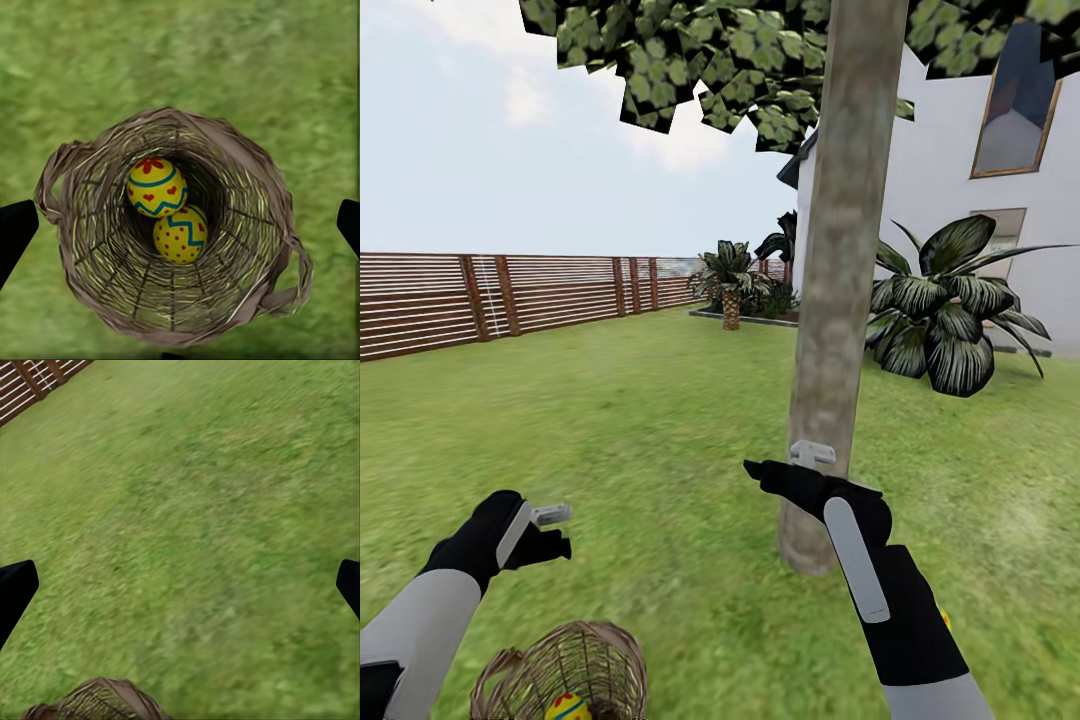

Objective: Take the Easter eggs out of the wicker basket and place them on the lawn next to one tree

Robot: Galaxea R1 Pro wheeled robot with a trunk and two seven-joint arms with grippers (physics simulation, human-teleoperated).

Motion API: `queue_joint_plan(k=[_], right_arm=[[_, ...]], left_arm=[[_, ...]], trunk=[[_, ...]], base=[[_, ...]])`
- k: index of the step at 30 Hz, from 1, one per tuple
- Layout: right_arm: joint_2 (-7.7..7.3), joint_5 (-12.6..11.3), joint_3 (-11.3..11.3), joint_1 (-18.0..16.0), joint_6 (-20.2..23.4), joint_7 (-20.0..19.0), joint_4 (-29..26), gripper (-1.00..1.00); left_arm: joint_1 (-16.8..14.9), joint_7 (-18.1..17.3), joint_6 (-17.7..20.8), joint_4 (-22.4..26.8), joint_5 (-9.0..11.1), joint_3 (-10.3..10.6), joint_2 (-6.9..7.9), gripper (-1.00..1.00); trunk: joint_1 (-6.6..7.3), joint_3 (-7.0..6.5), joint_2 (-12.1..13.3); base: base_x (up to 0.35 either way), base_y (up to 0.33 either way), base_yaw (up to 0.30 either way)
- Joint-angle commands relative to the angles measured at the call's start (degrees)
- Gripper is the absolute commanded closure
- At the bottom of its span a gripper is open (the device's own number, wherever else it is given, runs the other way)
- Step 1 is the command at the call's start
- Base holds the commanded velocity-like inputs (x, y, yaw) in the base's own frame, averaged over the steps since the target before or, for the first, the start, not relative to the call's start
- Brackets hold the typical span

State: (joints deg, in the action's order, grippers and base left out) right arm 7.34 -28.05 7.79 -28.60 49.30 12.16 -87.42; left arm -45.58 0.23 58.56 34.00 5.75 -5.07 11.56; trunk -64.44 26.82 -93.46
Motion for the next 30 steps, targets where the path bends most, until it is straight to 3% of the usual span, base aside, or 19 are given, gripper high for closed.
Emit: queue_joint_plan(k=[1, 30], right_arm=[[0.02, -0.6, 0.0, 0.0, 0.1, 0.6, -0.1, -1.0], [0.05, -0.7, 0.0, 0.0, 0.1, 0.6, -0.3, -1.0]], left_arm=[[0.0, -0.1, 0.2, 0.0, 0.2, -0.1, 0.01, -1.0], [0.0, -0.8, 0.2, -0.2, 0.2, 0.1, 0.21, -1.0]], trunk=[[-0.22, 0.25, -0.5], [-6.59, 5.46, -12.1]], base=[[0.0, 0.0, 0.0], [0.0, 0.0, 0.0]])
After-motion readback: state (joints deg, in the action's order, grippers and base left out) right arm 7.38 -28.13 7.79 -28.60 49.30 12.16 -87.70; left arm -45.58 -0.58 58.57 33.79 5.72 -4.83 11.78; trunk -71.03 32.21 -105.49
